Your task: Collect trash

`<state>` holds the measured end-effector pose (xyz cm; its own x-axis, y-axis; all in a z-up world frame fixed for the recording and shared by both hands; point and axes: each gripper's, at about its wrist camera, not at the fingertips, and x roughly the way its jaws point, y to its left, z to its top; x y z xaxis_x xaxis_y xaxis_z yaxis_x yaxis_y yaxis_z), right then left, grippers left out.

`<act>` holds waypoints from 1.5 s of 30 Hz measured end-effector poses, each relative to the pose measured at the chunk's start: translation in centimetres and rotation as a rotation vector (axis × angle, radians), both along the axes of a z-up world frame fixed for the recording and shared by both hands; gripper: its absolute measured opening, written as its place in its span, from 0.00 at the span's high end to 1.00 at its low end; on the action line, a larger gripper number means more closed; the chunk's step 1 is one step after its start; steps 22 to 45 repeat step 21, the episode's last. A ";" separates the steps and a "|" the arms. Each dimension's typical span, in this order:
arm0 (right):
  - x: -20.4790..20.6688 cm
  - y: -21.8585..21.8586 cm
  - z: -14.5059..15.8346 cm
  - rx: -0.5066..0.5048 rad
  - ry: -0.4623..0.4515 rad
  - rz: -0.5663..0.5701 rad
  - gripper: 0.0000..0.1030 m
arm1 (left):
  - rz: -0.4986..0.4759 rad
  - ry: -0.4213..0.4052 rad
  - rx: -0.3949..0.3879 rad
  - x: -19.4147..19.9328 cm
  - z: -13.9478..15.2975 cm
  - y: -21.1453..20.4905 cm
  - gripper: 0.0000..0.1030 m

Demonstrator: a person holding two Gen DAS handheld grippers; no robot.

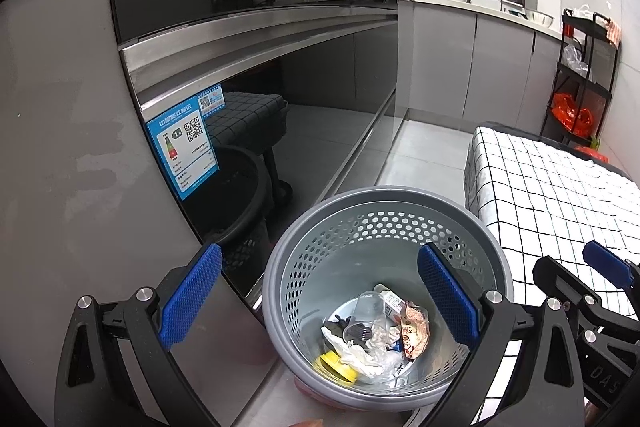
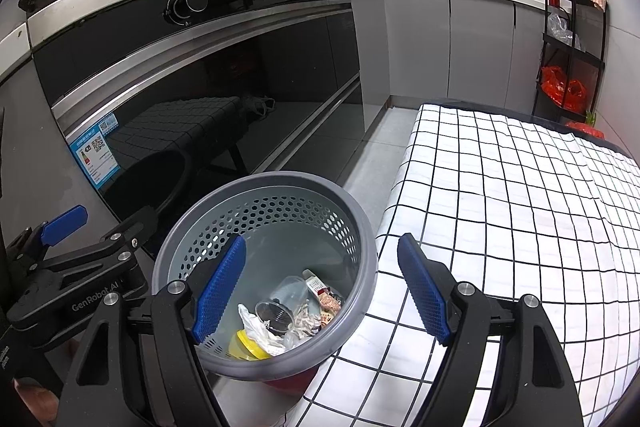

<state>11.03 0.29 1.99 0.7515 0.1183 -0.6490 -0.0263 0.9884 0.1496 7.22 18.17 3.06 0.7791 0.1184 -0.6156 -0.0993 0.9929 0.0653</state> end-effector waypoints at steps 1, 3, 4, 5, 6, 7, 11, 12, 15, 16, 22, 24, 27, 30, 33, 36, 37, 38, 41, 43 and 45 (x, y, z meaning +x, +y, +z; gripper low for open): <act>0.0 0.0 0.0 0.000 0.000 -0.001 0.27 | 0.000 -0.001 0.001 0.0 0.0 0.0 0.06; 0.0 0.0 0.0 0.001 0.000 -0.001 0.27 | 0.000 -0.001 0.003 0.0 0.0 -0.1 0.06; 0.0 0.0 0.0 0.001 -0.001 -0.002 0.27 | -0.001 -0.001 0.002 0.0 0.0 -0.1 0.06; 0.0 0.0 0.0 0.002 -0.001 -0.001 0.27 | -0.001 0.000 0.000 -0.1 0.0 -0.1 0.06; 0.0 0.0 0.0 0.003 -0.001 -0.001 0.27 | -0.001 -0.001 -0.001 -0.1 0.0 -0.1 0.06; 0.0 0.1 0.0 0.003 -0.001 0.000 0.27 | -0.002 -0.001 -0.003 -0.1 0.0 0.0 0.06; -0.1 0.2 -0.1 0.001 -0.002 0.005 0.27 | -0.003 -0.003 -0.006 -0.1 0.0 0.0 0.06; -0.1 0.2 -0.1 0.001 -0.002 0.005 0.27 | -0.003 -0.003 -0.005 -0.1 0.0 0.1 0.06; 0.0 0.2 -0.1 0.002 -0.002 0.005 0.27 | -0.001 0.001 -0.007 0.0 -0.1 0.1 0.06; 0.0 0.3 -0.1 0.003 -0.002 0.005 0.27 | -0.001 0.003 -0.009 0.0 -0.1 0.2 0.06; 0.0 0.2 -0.1 0.004 -0.003 0.005 0.27 | 0.000 0.003 -0.011 0.1 0.0 0.3 0.06; 0.0 0.2 -0.1 0.004 -0.003 0.005 0.27 | 0.000 0.003 -0.011 0.1 0.0 0.3 0.06; 0.0 0.2 -0.1 0.004 -0.003 0.005 0.27 | 0.000 0.003 -0.011 0.1 0.0 0.3 0.06; 0.0 0.2 -0.1 0.004 -0.003 0.005 0.27 | 0.000 0.003 -0.011 0.1 0.0 0.3 0.06; 0.0 0.2 -0.1 0.004 -0.003 0.005 0.27 | 0.000 0.003 -0.011 0.1 0.0 0.3 0.06; 0.0 0.2 -0.1 0.004 -0.003 0.005 0.27 | 0.000 0.003 -0.011 0.1 0.0 0.3 0.06; 0.0 0.2 -0.1 0.004 -0.003 0.005 0.27 | 0.000 0.003 -0.011 0.1 0.0 0.3 0.06; 0.0 0.2 -0.1 0.004 -0.003 0.005 0.27 | 0.000 0.003 -0.011 0.1 0.0 0.3 0.06; 0.0 0.2 -0.1 0.004 -0.003 0.005 0.27 | 0.000 0.003 -0.011 0.1 0.0 0.3 0.06; 0.0 0.2 -0.1 0.004 -0.003 0.005 0.27 | 0.000 0.003 -0.011 0.1 0.0 0.3 0.06; 0.0 0.2 -0.1 0.004 -0.003 0.005 0.27 | 0.000 0.003 -0.011 0.1 0.0 0.3 0.06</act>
